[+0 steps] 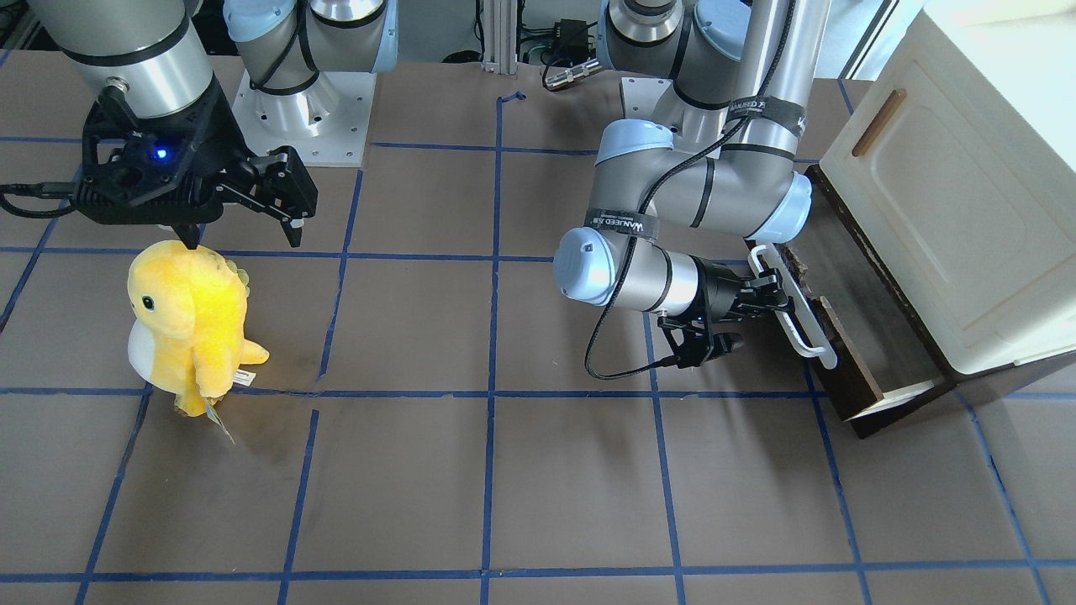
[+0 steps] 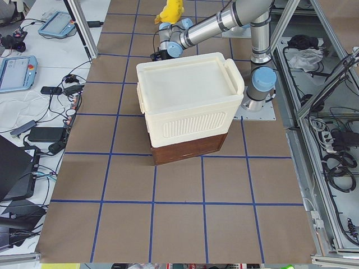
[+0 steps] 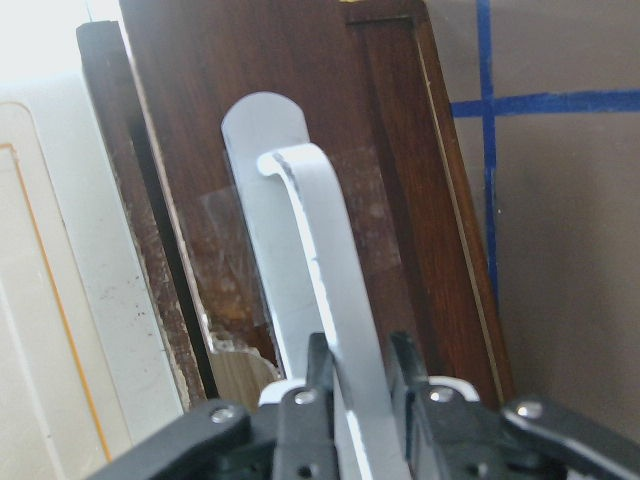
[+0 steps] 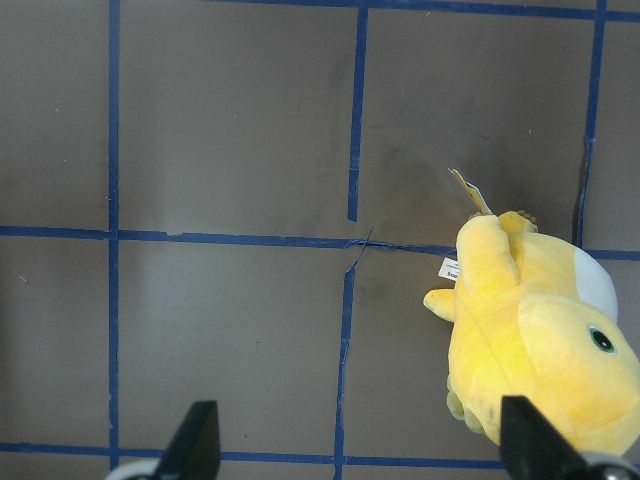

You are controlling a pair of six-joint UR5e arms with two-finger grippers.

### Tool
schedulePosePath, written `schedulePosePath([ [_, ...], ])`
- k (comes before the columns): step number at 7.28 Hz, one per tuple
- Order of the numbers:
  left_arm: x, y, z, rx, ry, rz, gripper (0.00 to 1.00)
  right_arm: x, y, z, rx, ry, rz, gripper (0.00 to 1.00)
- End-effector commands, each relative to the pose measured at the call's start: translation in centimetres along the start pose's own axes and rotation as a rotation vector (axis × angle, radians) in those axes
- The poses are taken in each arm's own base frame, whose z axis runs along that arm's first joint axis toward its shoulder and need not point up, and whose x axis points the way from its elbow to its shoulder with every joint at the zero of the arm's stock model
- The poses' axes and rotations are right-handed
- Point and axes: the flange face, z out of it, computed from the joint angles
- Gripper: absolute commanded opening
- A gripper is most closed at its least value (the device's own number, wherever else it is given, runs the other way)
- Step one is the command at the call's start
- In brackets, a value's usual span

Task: Pull drawer sideways
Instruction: 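Pull the wooden drawer outward by its handle with the left gripper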

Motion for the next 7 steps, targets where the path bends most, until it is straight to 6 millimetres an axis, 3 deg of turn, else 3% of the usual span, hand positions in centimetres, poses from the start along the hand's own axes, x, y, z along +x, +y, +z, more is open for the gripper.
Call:
schedulePosePath([
  [1,-0.31,-0.21,-0.84,0.009,0.017,0.007,0.26,0.0,0.0,0.0,0.0,0.0,0.0,1.0],
  [4,-0.14,-0.17,-1.14,0.015,0.018,0.008,0.27,0.0,0.0,0.0,0.0,0.0,0.0,1.0],
  [5,-0.06,-0.09,-1.07,0.012,0.015,0.015,0.53,0.0,0.0,0.0,0.0,0.0,0.0,1.0],
  [6,-0.08,-0.13,-1.07,0.016,0.014,0.011,0.93,0.0,0.0,0.0,0.0,0.0,0.0,1.0],
  [7,-0.15,-0.19,-1.11,0.018,0.013,0.009,0.96,0.0,0.0,0.0,0.0,0.0,0.0,1.0],
])
